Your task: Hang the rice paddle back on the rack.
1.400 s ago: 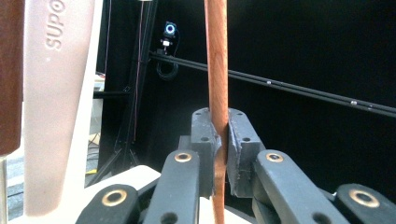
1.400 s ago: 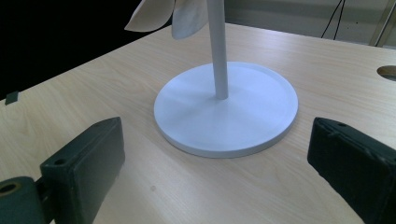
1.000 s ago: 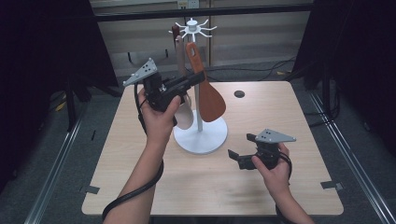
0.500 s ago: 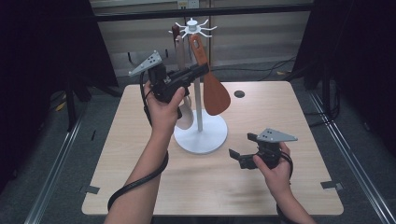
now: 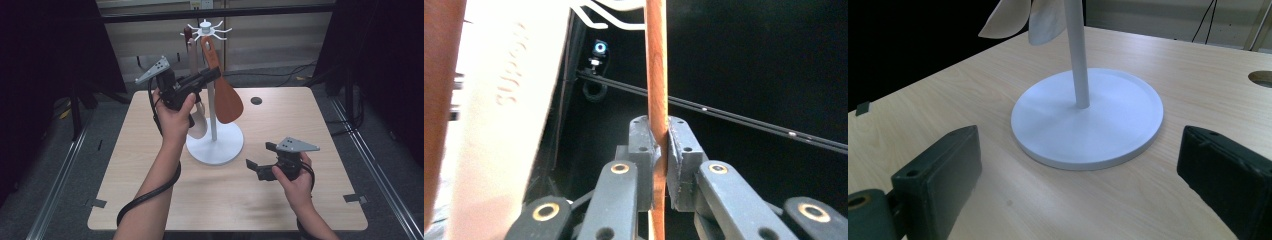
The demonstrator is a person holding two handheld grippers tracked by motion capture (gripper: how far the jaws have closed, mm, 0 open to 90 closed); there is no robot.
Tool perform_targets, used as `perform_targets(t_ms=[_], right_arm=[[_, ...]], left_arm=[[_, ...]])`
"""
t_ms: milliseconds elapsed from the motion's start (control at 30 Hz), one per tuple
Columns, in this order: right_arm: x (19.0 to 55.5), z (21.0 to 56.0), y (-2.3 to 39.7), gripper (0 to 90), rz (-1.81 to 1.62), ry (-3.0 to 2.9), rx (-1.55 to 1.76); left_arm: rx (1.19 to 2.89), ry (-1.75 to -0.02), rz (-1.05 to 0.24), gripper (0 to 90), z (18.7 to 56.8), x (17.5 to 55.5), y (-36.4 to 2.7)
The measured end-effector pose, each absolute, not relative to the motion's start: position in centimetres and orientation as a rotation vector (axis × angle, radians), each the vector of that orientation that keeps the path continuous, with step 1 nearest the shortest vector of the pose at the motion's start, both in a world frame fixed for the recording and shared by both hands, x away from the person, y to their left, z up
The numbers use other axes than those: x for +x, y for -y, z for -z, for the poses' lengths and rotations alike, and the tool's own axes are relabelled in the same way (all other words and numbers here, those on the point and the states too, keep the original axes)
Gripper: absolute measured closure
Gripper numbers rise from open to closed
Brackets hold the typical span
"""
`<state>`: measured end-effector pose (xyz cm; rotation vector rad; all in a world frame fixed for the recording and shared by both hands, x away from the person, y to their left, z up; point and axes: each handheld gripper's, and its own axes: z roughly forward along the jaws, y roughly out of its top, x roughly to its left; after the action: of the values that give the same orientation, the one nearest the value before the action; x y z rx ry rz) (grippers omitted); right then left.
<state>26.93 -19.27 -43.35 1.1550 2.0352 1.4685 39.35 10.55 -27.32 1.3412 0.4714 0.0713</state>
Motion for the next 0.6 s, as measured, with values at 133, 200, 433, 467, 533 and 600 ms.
perform_targets(t_ms=[133,200,433,467,533,600], right_arm=[[26.9,43.3,19.1,3.9,-1.469,-2.041,1.146],[26.9,43.3,19.1,3.9,-1.471,-2.043,1.146],[27.0,43.2,19.2,3.9,-1.47,-2.038,1.145],[27.0,43.2,19.2,3.9,-1.471,-2.033,1.151],[27.0,43.2,19.0,3.9,-1.48,-2.04,1.142],[27.0,43.3,18.9,3.9,-1.472,-2.044,1.135]], left_arm=[[1.334,-0.483,-0.061,82.9,27.5,39.6,-10.4],[1.352,-0.491,-0.065,82.8,27.9,39.7,-10.3],[1.321,-0.506,-0.136,70.7,28.5,39.3,-10.6],[1.332,-0.506,-0.181,65.9,28.5,39.0,-10.7],[1.318,-0.502,-0.226,60.2,28.7,38.6,-11.1],[1.319,-0.505,-0.271,56.8,28.9,38.1,-11.6]])
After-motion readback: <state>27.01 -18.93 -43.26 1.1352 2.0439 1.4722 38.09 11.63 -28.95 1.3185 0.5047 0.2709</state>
